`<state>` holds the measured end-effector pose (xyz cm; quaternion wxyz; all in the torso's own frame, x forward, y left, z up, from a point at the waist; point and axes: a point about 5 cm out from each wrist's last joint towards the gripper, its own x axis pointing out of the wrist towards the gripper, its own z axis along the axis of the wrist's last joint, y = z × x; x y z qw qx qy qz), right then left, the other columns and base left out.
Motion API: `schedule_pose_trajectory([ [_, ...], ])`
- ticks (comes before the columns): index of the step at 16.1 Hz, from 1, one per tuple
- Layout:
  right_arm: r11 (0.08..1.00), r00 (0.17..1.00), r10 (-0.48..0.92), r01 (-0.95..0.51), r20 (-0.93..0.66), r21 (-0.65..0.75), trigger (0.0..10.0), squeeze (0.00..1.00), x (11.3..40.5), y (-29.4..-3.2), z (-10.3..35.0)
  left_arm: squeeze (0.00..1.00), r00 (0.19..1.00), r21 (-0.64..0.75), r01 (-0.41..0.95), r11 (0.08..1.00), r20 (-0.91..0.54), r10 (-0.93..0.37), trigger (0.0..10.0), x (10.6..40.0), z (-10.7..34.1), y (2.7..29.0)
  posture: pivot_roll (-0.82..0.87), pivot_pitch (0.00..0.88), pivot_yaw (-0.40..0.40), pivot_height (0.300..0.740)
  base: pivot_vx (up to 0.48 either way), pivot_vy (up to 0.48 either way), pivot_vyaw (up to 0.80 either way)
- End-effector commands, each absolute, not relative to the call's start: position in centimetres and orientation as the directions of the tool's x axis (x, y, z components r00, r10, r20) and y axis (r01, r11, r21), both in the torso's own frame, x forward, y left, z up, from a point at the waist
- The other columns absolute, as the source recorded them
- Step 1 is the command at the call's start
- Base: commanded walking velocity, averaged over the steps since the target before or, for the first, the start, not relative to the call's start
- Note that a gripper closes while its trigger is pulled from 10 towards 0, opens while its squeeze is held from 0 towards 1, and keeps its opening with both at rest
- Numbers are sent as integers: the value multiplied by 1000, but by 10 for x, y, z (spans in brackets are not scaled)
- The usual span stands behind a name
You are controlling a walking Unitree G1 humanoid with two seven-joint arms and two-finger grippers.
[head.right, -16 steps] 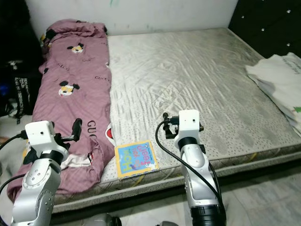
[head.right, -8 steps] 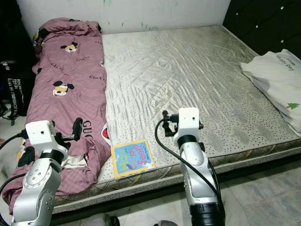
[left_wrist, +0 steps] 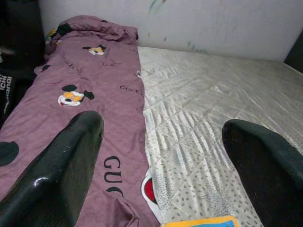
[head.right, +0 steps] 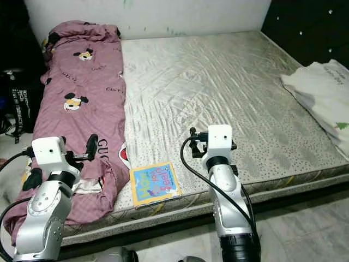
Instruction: Clean up the room
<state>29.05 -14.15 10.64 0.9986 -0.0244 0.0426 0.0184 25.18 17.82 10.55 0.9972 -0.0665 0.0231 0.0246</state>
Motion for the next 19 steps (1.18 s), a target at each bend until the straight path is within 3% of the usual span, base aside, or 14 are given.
schedule_pose_trajectory([
  [1,998,997,46,-49,-69,-43,10000,0,295,-142,110,0,997,-117,-67,991,-47,62,10000,253,105,178,154,0,-36,740,0,0,0],
  [19,998,998,39,-41,-52,-40,10000,0,297,-142,110,0,998,-122,-60,991,-26,57,10000,256,108,172,142,2,-34,740,0,0,0],
])
